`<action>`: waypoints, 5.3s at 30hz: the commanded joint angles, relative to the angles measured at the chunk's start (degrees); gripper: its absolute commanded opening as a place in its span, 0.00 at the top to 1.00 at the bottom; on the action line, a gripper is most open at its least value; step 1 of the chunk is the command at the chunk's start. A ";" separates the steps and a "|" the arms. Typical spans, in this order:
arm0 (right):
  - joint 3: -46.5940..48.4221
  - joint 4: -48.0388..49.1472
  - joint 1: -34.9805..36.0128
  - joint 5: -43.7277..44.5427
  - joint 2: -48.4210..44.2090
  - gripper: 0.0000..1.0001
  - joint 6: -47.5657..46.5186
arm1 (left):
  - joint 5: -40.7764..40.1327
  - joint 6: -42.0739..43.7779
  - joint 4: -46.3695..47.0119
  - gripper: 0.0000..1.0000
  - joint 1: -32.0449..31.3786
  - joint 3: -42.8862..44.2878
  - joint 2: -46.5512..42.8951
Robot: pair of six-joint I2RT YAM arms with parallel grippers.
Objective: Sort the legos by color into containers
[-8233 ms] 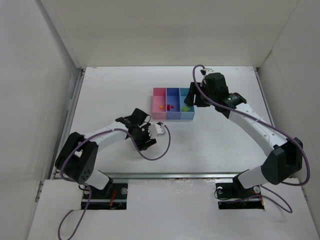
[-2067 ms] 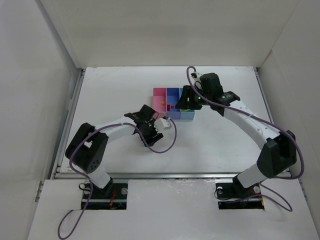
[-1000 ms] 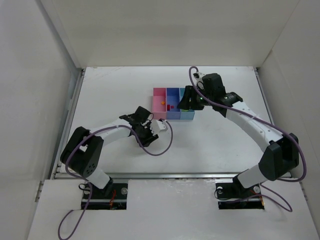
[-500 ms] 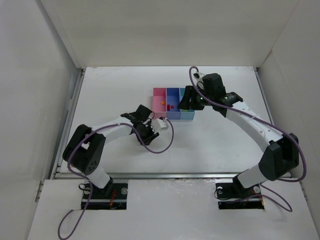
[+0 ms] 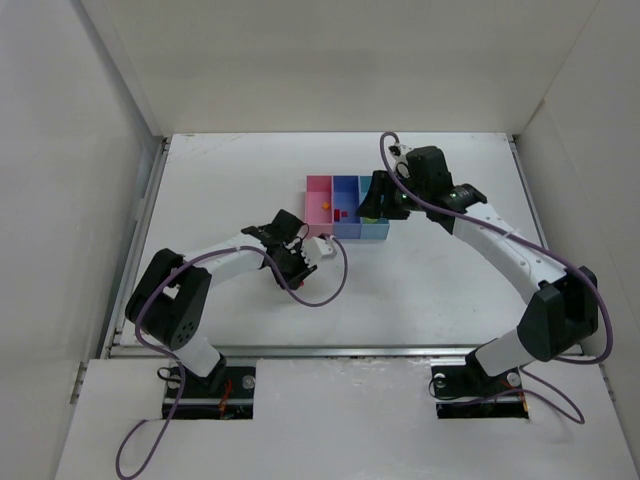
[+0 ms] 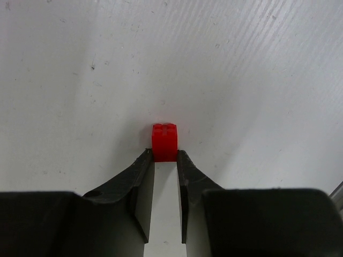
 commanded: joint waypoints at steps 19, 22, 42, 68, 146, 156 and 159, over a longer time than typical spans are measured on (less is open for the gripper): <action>-3.36 14.33 2.21 -25.55 1.86 0.23 2.15 | 12.98 -3.62 -7.94 1.00 1.95 18.85 -11.90; -0.72 14.94 4.05 -25.55 2.75 0.23 2.67 | 13.69 -4.51 -7.95 1.00 1.95 20.80 -11.28; 4.11 16.17 5.12 -23.70 8.20 0.53 5.84 | 14.22 -5.12 -9.00 1.00 0.37 26.25 -11.28; 4.12 16.17 5.12 -26.52 8.72 0.62 6.36 | 11.85 -7.41 -6.81 1.00 0.36 25.72 -10.76; 1.92 15.73 1.15 -26.42 4.50 0.36 8.91 | 10.88 -4.07 -7.25 1.00 1.86 21.33 -15.33; 4.64 15.73 4.41 -25.11 7.75 0.36 10.67 | 12.11 -5.21 -7.25 1.00 1.24 25.28 -14.80; 5.17 16.26 4.94 -26.43 8.46 0.39 10.67 | 12.11 -5.21 -7.25 1.00 1.24 25.28 -14.80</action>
